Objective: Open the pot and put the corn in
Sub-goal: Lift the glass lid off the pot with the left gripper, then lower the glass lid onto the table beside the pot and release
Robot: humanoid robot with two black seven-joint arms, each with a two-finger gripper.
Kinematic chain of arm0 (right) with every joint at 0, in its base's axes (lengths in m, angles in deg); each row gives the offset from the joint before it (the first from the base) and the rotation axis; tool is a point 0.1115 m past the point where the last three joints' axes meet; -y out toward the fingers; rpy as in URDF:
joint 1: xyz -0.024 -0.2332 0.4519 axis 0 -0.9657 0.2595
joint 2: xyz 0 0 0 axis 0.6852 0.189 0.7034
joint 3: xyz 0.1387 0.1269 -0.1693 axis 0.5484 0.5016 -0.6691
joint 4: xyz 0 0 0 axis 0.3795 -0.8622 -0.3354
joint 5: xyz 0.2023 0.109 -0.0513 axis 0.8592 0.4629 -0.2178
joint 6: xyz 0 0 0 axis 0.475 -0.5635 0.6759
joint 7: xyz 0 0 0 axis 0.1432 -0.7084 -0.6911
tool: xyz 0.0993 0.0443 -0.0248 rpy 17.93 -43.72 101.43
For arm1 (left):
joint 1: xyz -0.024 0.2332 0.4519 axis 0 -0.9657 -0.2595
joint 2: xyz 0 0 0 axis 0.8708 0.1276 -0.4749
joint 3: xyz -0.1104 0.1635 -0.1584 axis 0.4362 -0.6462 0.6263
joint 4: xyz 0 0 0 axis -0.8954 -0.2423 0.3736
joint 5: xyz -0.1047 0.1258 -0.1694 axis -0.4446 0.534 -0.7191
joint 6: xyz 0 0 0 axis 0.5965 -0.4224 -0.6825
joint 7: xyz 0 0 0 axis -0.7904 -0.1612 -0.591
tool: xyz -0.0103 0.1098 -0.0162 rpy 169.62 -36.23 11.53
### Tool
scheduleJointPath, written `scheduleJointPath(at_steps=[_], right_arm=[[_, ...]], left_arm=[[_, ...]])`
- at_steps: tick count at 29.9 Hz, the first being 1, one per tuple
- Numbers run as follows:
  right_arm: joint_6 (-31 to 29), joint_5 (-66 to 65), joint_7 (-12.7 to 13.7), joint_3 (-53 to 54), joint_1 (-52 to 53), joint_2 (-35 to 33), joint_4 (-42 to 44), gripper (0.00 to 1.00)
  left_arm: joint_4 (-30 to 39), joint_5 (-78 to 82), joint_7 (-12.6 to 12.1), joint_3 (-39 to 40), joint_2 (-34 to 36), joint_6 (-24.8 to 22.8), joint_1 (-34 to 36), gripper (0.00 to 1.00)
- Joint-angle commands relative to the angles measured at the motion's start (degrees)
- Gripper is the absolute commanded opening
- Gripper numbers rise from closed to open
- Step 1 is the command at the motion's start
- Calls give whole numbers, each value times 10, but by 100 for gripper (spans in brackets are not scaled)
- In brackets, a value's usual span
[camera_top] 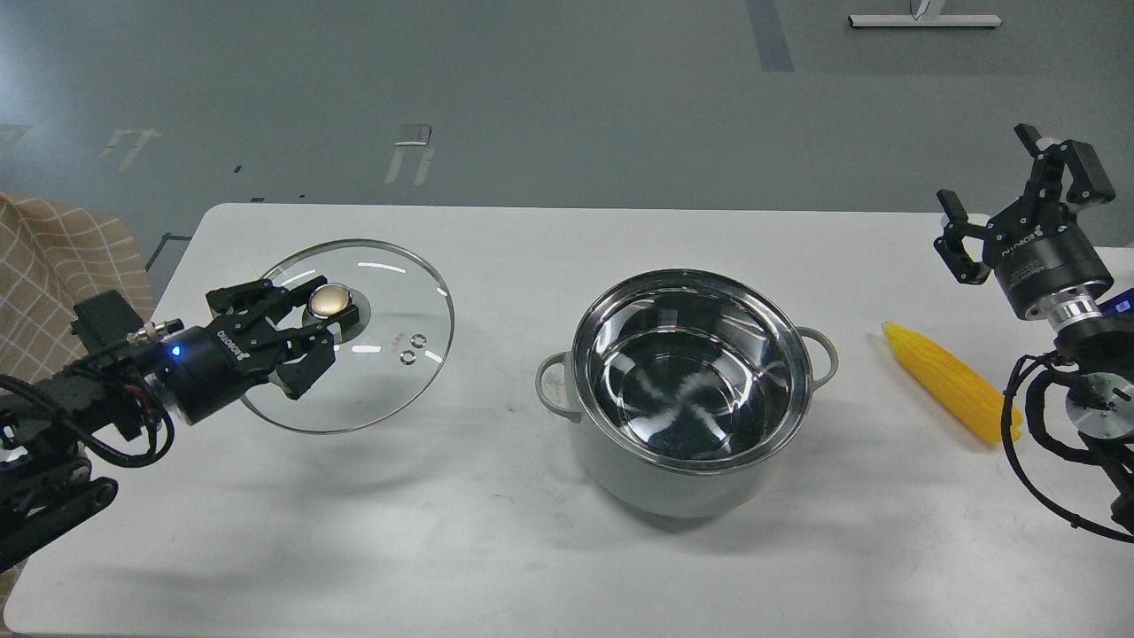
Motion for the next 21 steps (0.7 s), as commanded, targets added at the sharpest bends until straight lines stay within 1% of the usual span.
scheduleJointPath(at_steps=[1,2,10,13,14,16,18,20,21], right_arm=[[0,0,0,-1,-4,0,0,100],[1,0,0,0,-6,0,0,100],[0,0,0,0,-11,1,0,100],[1,0,0,0,-11,1,0,100],[1,0,0,0,-11,1,1,100],[1,0,0,0,-11,1,0,100],[0,0,0,0,-12,1,1,100],[0,0,0,0,-12,1,1,100],[0,0,0,0,-12,1,1,100]], left_arm=[[-49,0,0,-1,-27,0,-17,5],[-63,0,0,-2,-35,0,-17,5],[-95,-1,0,-2,-60,0,-17,7],[-108,-1,0,-2,-65,0,-17,13],[-114,-1,0,-1,-65,0,-18,17],[-118,-2,0,1,-65,0,-19,20],[-120,-9,0,0,-68,0,-20,26],[-128,-17,0,-2,-72,0,-20,39],[-132,-17,0,-2,-73,0,-20,42]])
